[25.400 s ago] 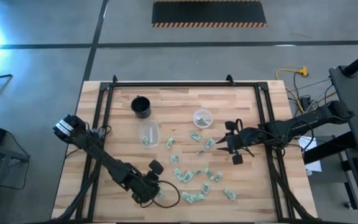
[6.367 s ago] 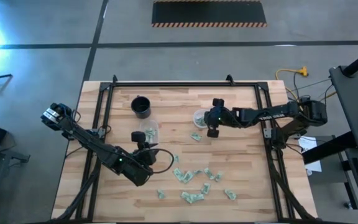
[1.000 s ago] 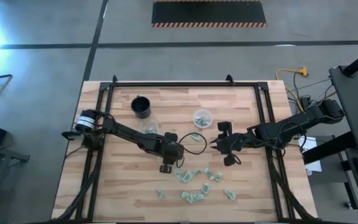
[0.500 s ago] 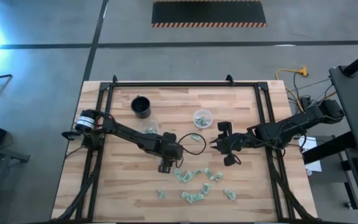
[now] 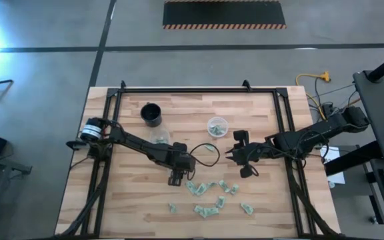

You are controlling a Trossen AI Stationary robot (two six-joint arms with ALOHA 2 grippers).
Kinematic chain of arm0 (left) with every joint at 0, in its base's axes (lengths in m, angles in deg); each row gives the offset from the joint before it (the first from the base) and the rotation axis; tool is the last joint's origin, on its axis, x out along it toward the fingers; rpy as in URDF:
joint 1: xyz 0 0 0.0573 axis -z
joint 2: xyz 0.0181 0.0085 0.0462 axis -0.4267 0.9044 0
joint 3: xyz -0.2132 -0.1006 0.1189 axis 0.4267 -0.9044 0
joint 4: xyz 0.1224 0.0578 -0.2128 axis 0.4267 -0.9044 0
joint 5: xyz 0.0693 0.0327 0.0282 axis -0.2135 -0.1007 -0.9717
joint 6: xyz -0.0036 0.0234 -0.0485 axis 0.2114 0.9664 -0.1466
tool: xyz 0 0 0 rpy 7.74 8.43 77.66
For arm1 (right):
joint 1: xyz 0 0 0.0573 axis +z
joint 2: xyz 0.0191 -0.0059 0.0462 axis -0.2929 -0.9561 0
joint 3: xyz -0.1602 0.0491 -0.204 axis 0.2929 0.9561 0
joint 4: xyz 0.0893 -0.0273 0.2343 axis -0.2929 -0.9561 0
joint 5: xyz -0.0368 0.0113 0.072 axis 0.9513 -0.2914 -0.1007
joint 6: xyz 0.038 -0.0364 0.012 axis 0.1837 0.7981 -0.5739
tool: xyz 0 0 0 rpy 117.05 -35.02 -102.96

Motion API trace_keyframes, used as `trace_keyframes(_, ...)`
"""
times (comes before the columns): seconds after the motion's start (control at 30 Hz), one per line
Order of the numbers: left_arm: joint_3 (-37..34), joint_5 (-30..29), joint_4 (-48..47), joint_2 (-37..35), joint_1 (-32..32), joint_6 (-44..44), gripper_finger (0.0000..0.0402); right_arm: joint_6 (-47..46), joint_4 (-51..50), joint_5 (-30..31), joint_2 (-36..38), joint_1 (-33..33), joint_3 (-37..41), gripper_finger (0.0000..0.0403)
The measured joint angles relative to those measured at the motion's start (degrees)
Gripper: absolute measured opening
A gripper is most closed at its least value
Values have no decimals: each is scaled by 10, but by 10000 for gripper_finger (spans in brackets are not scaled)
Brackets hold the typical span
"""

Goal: Pick and place items into bin
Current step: Put the stevia packet into the left transparent bin

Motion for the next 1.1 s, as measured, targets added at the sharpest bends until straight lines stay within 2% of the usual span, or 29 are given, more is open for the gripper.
trace_keyframes(0.2,0,0,0,0,0,0,134,0,0,0,0,0,0,72)
trace_keyframes(0.73,0,-18,0,0,0,12,8,0,0,0,0,0,0,71)
trace_keyframes(1.1,10,-78,-34,-10,16,15,0,0,0,0,0,0,1,65)
